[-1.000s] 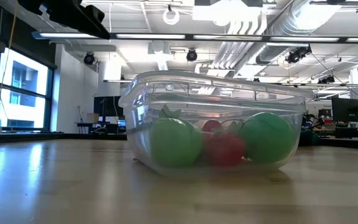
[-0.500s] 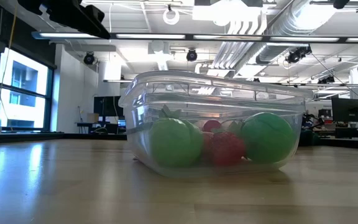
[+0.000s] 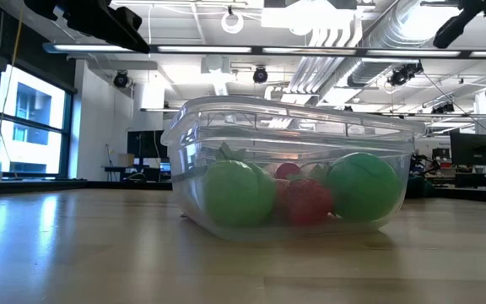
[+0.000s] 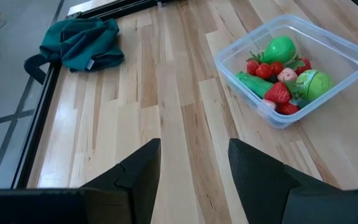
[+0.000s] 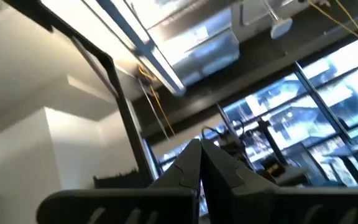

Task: Pick and placing Produce into tupperware
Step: Return to Home Position

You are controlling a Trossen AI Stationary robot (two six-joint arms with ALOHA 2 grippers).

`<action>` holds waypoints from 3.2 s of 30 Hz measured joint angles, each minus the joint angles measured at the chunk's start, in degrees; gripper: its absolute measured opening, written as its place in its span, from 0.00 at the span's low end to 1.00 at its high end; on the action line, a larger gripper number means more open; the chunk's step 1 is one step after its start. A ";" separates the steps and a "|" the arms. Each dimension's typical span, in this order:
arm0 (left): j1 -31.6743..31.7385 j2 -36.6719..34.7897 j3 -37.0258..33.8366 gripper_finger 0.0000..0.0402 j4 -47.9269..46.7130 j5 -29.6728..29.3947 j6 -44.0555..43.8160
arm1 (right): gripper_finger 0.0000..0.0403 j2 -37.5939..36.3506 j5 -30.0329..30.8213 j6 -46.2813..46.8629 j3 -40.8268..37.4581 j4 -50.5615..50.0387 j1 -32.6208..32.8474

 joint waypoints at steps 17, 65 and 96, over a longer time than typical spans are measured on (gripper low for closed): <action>0.01 0.00 -0.01 0.45 0.00 0.00 -0.02 | 0.00 0.04 -0.89 -4.96 -2.54 -25.11 0.00; 0.01 0.21 4.07 0.45 16.30 16.65 -31.56 | 0.00 0.41 3.22 -5.01 -2.48 -33.96 0.00; 0.01 -36.36 4.94 0.45 4.14 -1.40 -10.78 | 0.00 0.61 3.22 -5.01 -2.48 -33.96 0.00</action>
